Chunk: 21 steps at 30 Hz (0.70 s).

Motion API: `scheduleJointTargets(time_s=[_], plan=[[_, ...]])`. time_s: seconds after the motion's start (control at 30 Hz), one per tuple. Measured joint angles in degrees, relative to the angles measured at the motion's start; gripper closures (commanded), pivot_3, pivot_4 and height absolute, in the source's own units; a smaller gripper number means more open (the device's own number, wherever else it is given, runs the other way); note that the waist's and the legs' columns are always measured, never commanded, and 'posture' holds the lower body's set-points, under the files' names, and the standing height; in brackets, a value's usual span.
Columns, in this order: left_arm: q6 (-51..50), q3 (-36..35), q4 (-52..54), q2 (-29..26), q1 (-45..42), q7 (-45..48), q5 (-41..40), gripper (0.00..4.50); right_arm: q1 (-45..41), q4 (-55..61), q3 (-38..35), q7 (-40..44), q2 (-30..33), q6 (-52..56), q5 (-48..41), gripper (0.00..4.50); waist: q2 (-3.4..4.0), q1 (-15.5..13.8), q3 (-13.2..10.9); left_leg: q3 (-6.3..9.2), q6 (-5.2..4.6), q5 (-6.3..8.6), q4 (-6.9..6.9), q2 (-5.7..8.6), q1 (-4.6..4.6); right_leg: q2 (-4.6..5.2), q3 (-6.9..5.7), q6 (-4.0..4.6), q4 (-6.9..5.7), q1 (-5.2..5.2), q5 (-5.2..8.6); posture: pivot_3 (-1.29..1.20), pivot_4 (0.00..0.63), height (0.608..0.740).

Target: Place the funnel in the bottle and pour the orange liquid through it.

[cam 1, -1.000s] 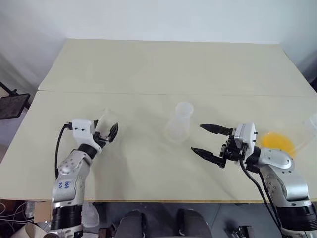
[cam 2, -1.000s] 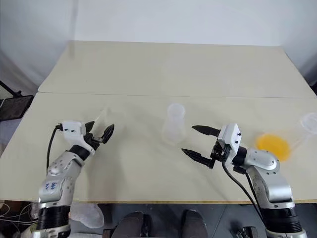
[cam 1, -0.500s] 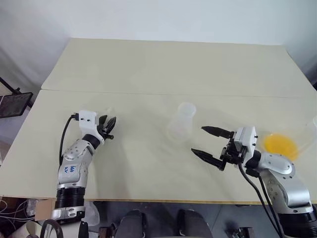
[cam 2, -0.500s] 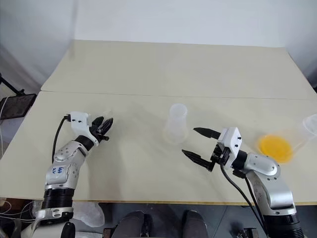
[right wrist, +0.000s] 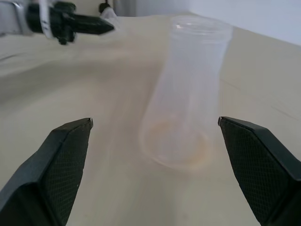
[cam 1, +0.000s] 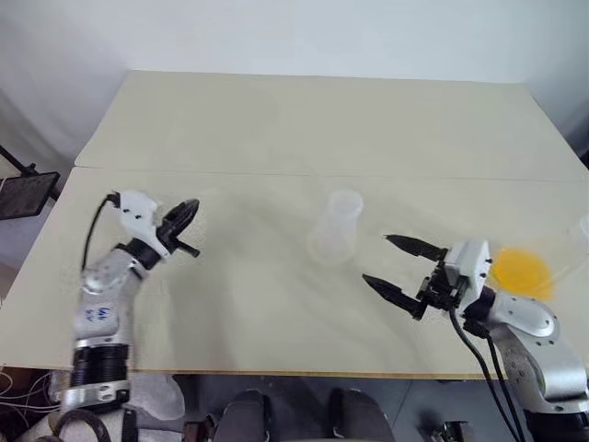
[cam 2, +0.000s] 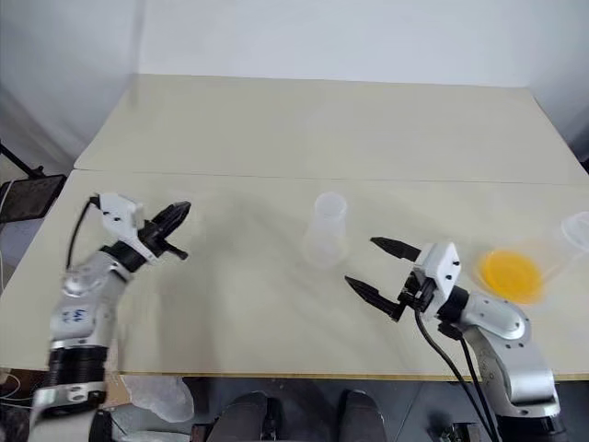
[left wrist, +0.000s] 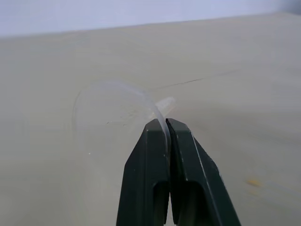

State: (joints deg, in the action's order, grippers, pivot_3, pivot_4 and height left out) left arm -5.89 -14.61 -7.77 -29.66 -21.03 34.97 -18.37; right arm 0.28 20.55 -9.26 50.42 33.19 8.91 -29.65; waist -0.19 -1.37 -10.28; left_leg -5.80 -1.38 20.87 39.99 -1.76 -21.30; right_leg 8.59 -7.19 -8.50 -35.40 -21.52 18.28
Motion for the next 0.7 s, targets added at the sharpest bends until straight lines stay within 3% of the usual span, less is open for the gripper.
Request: scheduleJointTargets(time_s=[0.1, 0.3, 0.47, 0.7], plan=[[1.19, 2.27, -0.17, -5.21, -6.63, 10.07, -1.41, 4.46, 2.15, 2.68, -3.03, -2.25, 0.00, 1.36, -2.04, 0.00, -0.04, -0.48, -0.01, -0.12, 0.00, 0.00, 0.10, 0.04, -0.11, 0.01, -0.09, 0.00, -0.02, 0.02, 0.00, 0.00, 0.150, 0.740], [5.30, 11.24, -5.19, -8.95, -25.84, 28.67, -1.08, 4.46, 8.35, 6.89, -9.48, -8.29, -2.13, 2.93, -5.10, 0.00, -0.04, -0.30, 0.00, -0.37, 0.03, 0.00, -0.01, 0.06, -0.11, -0.04, -0.16, 0.00, 0.01, -0.01, 0.00, 0.00, 0.150, 0.740], [8.89, 19.09, -13.17, -7.61, -38.38, 37.97, 3.34, 4.46, 12.97, 9.53, -11.99, -12.97, -4.83, 2.75, -5.64, 0.00, -0.03, 0.25, 0.00, -0.59, 0.04, -0.01, -0.06, 0.03, -0.04, -0.07, -0.03, -0.01, 0.03, -0.07, 0.01, 0.00, 0.150, 0.740], [9.76, 24.22, -15.68, -3.19, -42.94, 42.50, 5.65, 4.46, 14.55, 11.58, -12.17, -16.18, -6.85, 2.29, -5.04, 0.00, -0.04, 0.09, 0.00, -0.62, 0.02, -0.01, -0.02, 0.01, -0.04, -0.08, 0.07, -0.02, 0.02, -0.09, 0.01, 0.00, 0.150, 0.740]])
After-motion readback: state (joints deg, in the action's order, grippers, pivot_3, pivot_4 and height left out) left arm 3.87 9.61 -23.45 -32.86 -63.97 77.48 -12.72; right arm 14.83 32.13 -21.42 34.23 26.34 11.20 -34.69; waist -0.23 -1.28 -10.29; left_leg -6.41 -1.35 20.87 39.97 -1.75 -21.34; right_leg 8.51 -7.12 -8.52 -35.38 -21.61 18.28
